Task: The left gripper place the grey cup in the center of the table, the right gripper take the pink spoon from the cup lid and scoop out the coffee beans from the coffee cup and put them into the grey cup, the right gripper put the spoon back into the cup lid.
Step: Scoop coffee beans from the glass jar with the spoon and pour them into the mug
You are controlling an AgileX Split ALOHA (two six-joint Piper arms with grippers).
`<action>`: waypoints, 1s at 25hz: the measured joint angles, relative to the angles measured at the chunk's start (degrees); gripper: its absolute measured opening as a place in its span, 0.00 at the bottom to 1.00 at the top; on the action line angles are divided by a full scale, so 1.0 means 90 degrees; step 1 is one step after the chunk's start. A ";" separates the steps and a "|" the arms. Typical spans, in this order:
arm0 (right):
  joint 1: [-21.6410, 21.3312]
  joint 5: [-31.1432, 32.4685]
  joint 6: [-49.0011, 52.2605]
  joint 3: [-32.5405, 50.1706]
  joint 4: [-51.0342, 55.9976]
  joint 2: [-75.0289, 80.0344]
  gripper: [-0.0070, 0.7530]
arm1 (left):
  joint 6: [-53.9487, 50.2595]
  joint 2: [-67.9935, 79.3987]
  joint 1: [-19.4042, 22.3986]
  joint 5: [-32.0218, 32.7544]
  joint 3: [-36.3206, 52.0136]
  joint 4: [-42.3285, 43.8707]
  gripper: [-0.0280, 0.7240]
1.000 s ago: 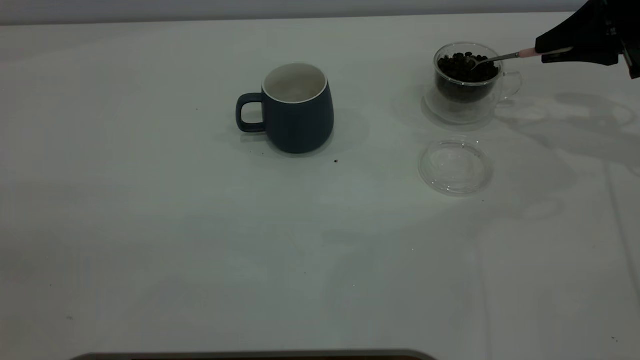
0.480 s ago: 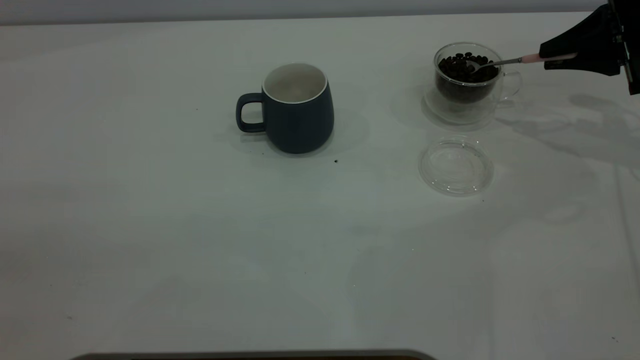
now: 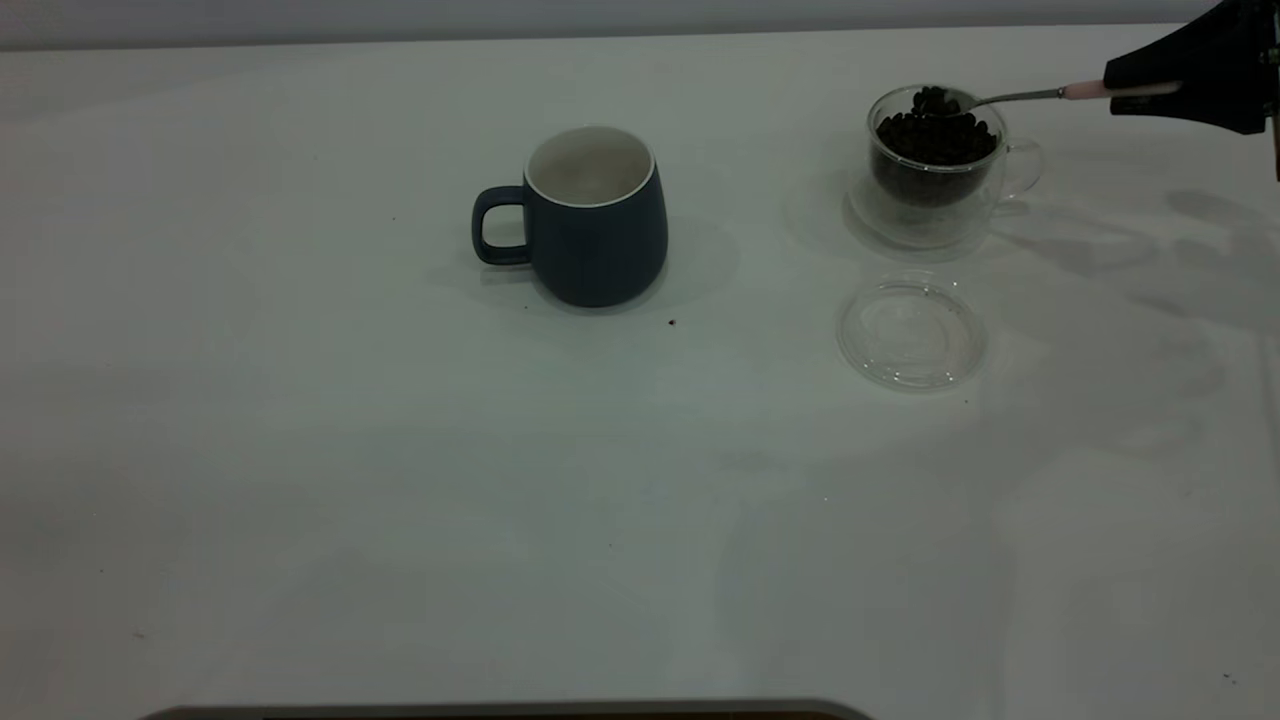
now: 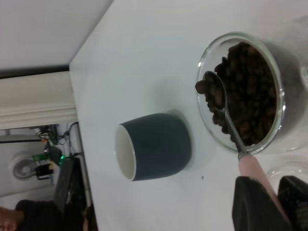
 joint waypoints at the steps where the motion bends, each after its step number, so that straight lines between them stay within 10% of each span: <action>1: -0.0019 0.0046 0.0016 0.0000 0.0000 0.0000 0.15 | 0.0000 0.0000 0.0000 0.0000 0.0000 0.0000 0.82; 13: 0.0064 0.0425 0.0097 -0.0005 0.0294 0.0000 0.15 | -0.0006 -0.0001 0.0000 0.0000 0.0000 0.0000 0.82; 25: 0.1428 0.0425 0.0097 -0.0005 0.0825 0.0000 0.15 | -0.0006 -0.0001 0.0000 0.0000 0.0000 0.0000 0.82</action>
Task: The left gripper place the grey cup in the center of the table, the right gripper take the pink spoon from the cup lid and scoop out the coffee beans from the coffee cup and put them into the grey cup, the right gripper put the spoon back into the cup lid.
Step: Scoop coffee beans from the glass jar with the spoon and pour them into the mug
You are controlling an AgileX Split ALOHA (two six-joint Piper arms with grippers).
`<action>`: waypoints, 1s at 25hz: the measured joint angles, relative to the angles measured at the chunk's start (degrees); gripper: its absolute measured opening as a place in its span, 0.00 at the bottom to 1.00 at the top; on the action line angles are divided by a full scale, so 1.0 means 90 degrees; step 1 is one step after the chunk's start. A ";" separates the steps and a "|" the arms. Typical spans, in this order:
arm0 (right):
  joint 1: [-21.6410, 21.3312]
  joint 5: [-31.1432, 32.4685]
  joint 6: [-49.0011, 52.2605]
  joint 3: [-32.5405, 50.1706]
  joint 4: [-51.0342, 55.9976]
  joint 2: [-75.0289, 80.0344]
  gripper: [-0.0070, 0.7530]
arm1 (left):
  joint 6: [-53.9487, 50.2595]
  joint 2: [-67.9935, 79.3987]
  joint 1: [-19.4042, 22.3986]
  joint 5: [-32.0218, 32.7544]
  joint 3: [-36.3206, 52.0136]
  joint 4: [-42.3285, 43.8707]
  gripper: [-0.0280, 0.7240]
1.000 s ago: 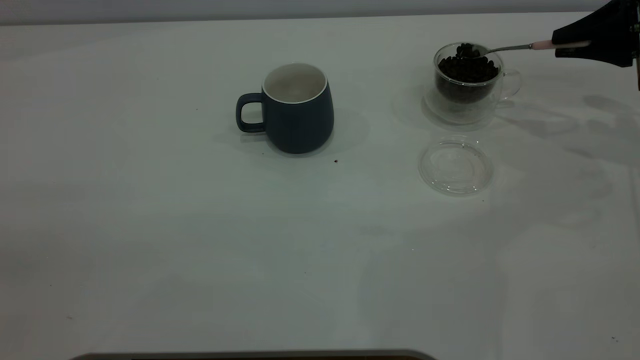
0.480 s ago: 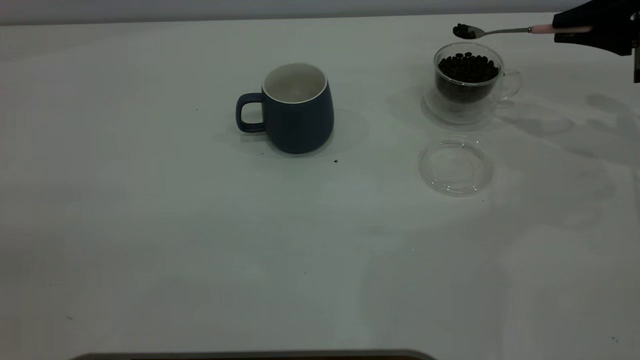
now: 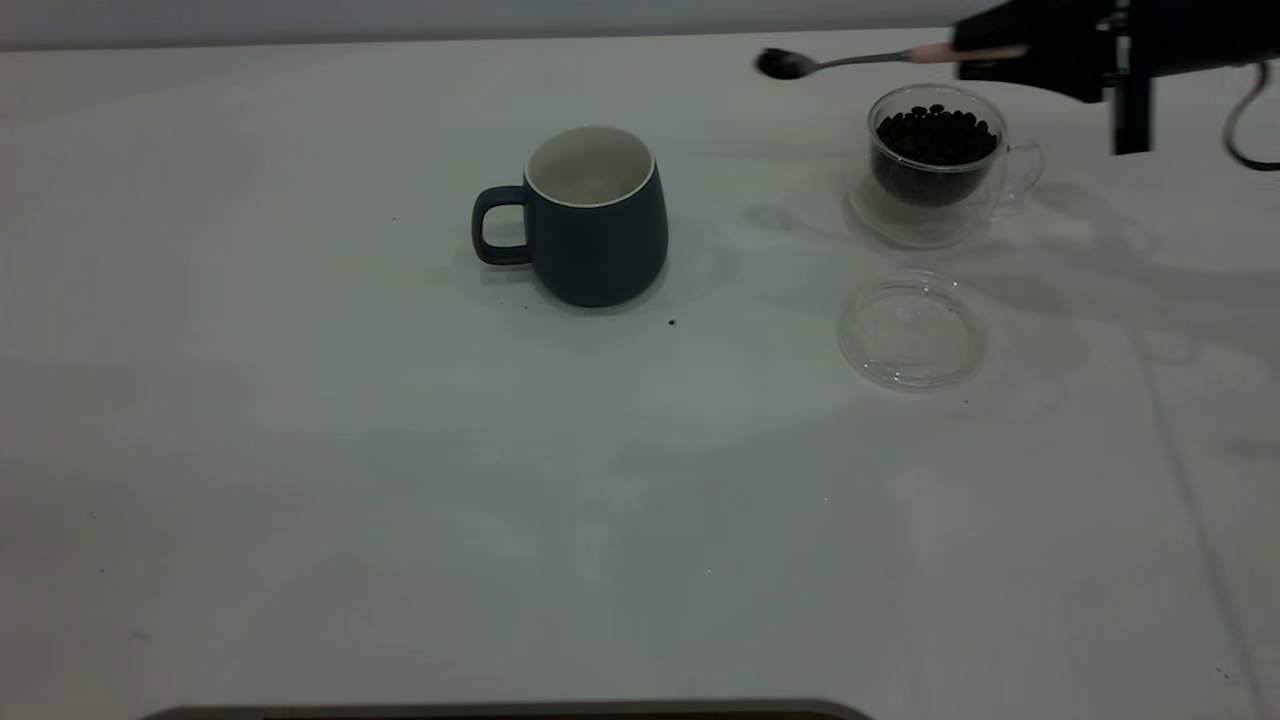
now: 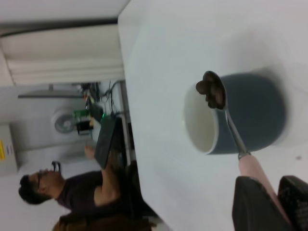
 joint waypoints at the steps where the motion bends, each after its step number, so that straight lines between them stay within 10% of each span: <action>1: 0.0123 0.0000 0.0000 0.0000 0.0028 0.0000 0.15 | 0.0000 0.0000 0.0000 0.0000 0.0000 0.0000 0.82; 13: 0.1323 -0.0505 -0.0223 0.0000 0.0653 0.0000 0.15 | 0.0000 0.0000 0.0000 0.0000 0.0000 0.0000 0.82; 25: 0.1481 -0.1041 -0.2484 0.0000 0.0978 0.0000 0.15 | 0.0006 0.0000 0.0000 0.0000 0.0000 0.0000 0.82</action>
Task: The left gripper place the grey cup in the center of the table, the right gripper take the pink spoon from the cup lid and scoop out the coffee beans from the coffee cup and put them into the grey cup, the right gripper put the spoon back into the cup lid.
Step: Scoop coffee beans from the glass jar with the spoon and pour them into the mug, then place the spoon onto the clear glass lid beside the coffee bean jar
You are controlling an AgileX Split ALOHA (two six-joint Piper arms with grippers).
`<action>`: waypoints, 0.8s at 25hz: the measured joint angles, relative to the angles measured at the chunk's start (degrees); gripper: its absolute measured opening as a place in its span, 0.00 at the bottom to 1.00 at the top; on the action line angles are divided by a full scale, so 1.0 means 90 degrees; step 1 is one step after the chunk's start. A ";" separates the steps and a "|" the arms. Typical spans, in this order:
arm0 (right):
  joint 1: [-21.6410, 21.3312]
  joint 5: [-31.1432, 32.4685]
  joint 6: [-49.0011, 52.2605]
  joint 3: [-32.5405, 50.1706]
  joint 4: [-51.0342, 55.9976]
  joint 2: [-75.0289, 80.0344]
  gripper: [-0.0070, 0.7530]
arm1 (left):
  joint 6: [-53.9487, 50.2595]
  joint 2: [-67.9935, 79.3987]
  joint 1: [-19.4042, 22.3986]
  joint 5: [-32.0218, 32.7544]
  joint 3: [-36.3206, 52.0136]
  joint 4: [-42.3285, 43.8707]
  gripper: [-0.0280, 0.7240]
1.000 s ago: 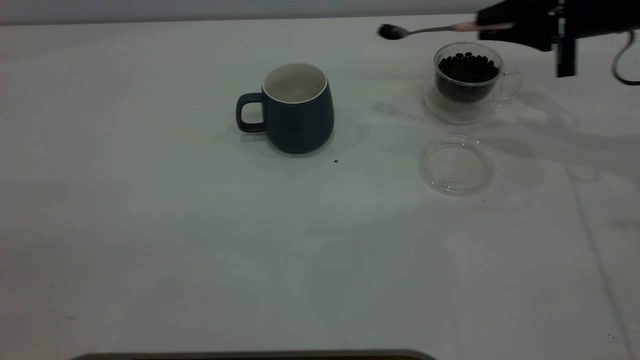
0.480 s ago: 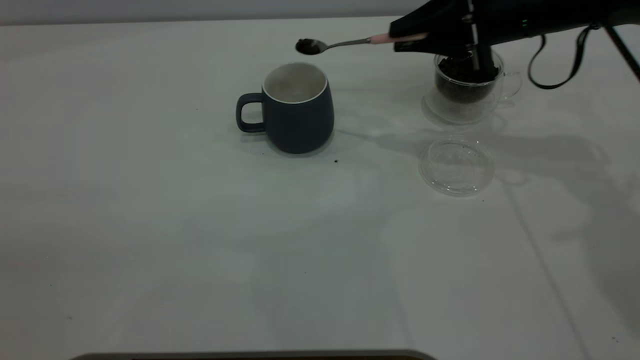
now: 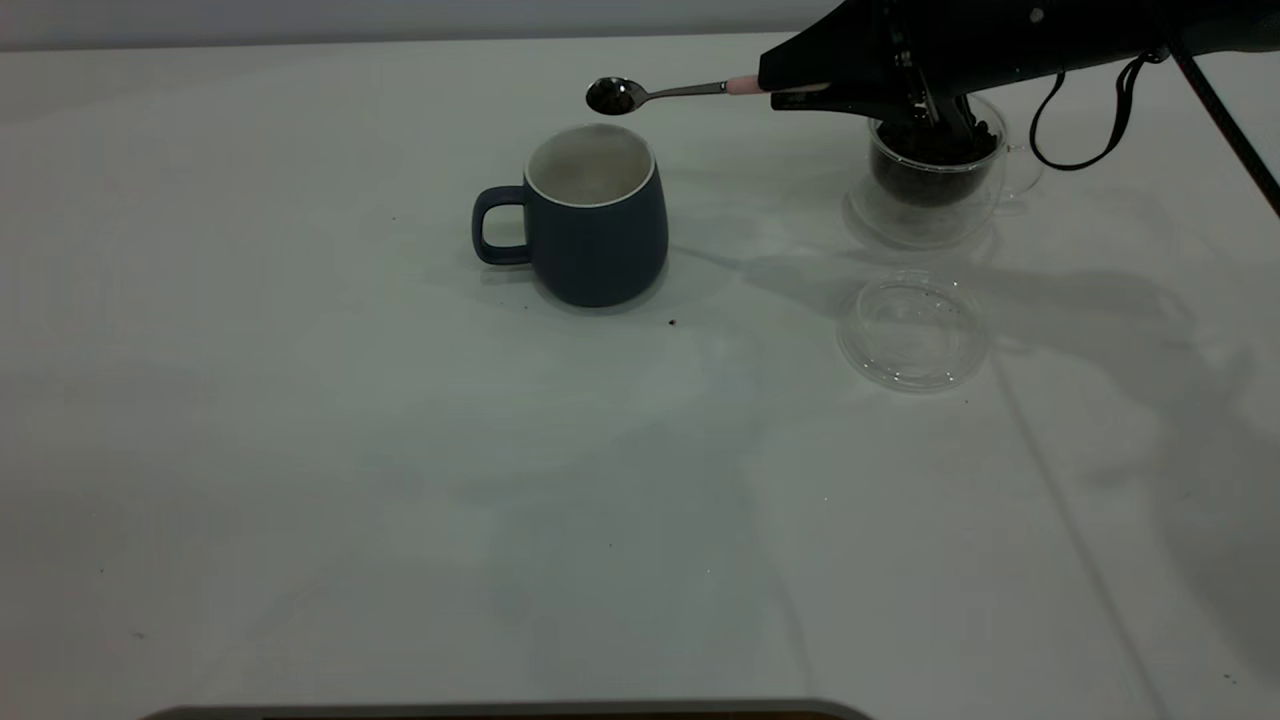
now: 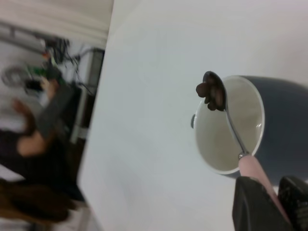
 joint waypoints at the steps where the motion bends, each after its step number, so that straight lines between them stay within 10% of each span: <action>1: 0.0012 0.0000 -0.0392 0.0000 0.0000 0.0000 0.15 | 0.0000 0.0000 0.0000 0.0000 0.0000 0.0000 0.82; 11: 0.0067 -0.0508 -0.2345 0.0000 -0.0042 0.0000 0.15 | 0.0000 0.0000 0.0000 0.0000 0.0000 0.0000 0.82; 20: -0.0356 0.0174 0.0045 0.0577 -0.1212 -0.1076 0.15 | 0.0000 0.0000 0.0000 0.0000 0.0000 0.0000 0.82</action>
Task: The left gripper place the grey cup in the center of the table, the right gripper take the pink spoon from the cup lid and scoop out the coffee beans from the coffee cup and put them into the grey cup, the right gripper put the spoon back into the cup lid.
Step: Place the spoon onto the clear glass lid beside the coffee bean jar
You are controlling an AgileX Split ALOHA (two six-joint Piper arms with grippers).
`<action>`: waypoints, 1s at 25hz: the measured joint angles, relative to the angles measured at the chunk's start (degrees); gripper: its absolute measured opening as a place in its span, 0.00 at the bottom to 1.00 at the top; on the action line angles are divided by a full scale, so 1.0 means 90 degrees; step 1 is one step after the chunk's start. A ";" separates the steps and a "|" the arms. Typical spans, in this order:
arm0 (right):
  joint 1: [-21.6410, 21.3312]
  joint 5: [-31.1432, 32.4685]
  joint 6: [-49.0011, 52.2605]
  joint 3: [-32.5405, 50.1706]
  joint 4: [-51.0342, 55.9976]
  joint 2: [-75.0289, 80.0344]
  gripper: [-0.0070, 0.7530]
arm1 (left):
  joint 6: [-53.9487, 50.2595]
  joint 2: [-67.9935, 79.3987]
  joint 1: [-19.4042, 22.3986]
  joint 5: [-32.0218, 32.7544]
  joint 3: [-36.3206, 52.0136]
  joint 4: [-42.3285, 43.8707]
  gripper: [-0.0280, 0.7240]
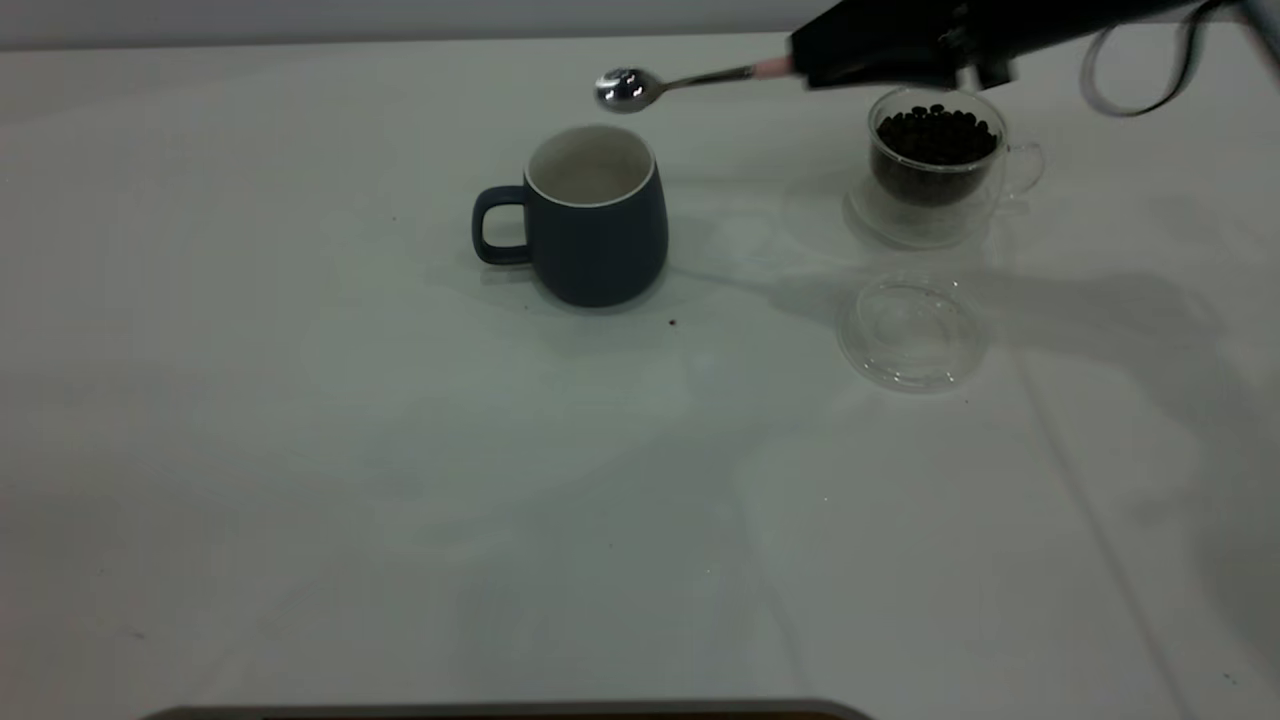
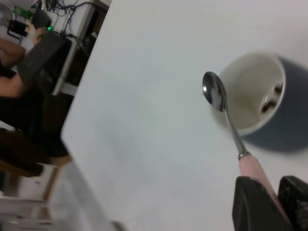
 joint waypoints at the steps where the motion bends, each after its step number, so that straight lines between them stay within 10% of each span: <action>1: -0.0112 0.0027 0.0228 0.0251 -0.0061 -0.0195 0.15 | 0.0000 0.0000 0.0000 0.0000 0.0000 0.0000 0.82; 12: -0.1912 -0.0192 0.0623 0.2983 0.0333 -0.1124 0.15 | -0.0006 0.0000 0.0000 0.0000 0.0000 0.0000 0.82; 25: -0.2595 -0.0520 0.0030 0.3215 0.0785 0.0032 0.15 | -0.0006 0.0000 0.0000 0.0000 0.0000 0.0000 0.82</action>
